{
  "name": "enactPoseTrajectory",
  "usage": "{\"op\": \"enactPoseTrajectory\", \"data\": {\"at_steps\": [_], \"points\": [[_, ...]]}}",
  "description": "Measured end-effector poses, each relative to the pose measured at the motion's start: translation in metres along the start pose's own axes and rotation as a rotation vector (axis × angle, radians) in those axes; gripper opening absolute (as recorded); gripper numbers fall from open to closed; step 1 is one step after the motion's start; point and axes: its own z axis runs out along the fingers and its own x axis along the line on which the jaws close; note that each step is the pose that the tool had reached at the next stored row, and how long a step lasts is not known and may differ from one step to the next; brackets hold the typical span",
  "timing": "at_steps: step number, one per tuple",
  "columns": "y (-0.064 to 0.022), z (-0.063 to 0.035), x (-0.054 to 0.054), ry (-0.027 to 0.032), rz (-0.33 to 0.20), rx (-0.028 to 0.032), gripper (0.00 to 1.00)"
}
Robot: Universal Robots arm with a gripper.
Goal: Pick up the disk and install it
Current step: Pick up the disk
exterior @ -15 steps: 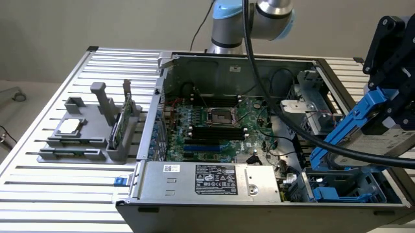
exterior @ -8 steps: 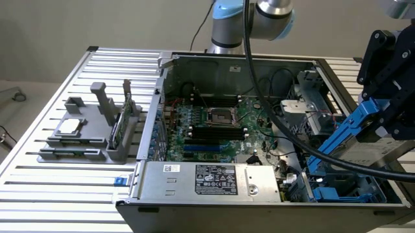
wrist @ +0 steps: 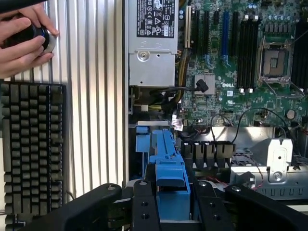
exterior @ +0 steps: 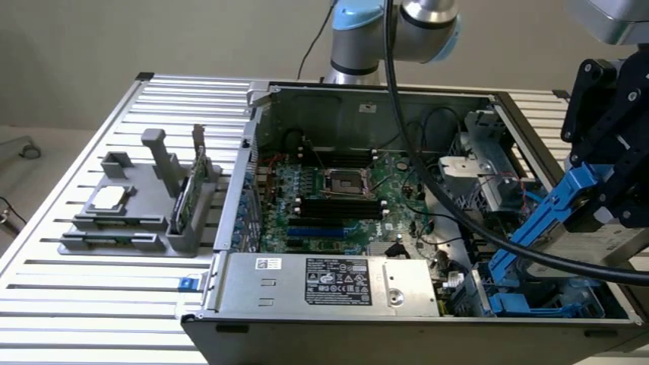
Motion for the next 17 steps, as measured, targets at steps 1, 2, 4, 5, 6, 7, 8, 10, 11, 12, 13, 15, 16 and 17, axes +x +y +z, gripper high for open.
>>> {"op": "enactPoseTrajectory", "data": {"at_steps": [1,2,4,5,6,7,8,10,11,12,13,15,16,17], "points": [[0.0,0.0003,-0.0014,0.0092,-0.001,0.003,0.33],[0.0,0.0007,-0.0031,0.0161,-0.001,0.0053,0.33],[0.0,0.0015,-0.0053,0.0194,-0.001,0.0059,0.33],[0.0,0.002,-0.0058,0.0205,-0.001,0.006,0.33],[0.0001,0.0027,-0.0062,0.0219,-0.001,0.006,0.33],[0.0001,0.0034,-0.0068,0.0232,-0.001,0.006,0.33],[0.0001,0.004,-0.0075,0.0248,-0.002,0.0059,0.33],[0.0002,0.0055,-0.0087,0.0269,-0.003,0.0059,0.33],[0.0002,0.0061,-0.0091,0.0281,-0.003,0.0059,0.33],[0.0002,0.0066,-0.0094,0.0289,-0.004,0.0059,0.33],[0.0002,0.0069,-0.0097,0.0296,-0.004,0.0059,0.33],[0.0002,0.0073,-0.0098,0.0297,-0.005,0.0059,0.33],[0.0002,0.0072,-0.0098,0.0298,-0.005,0.0058,0.33],[0.0002,0.0071,-0.0098,0.03,-0.005,0.0058,0.33]]}}
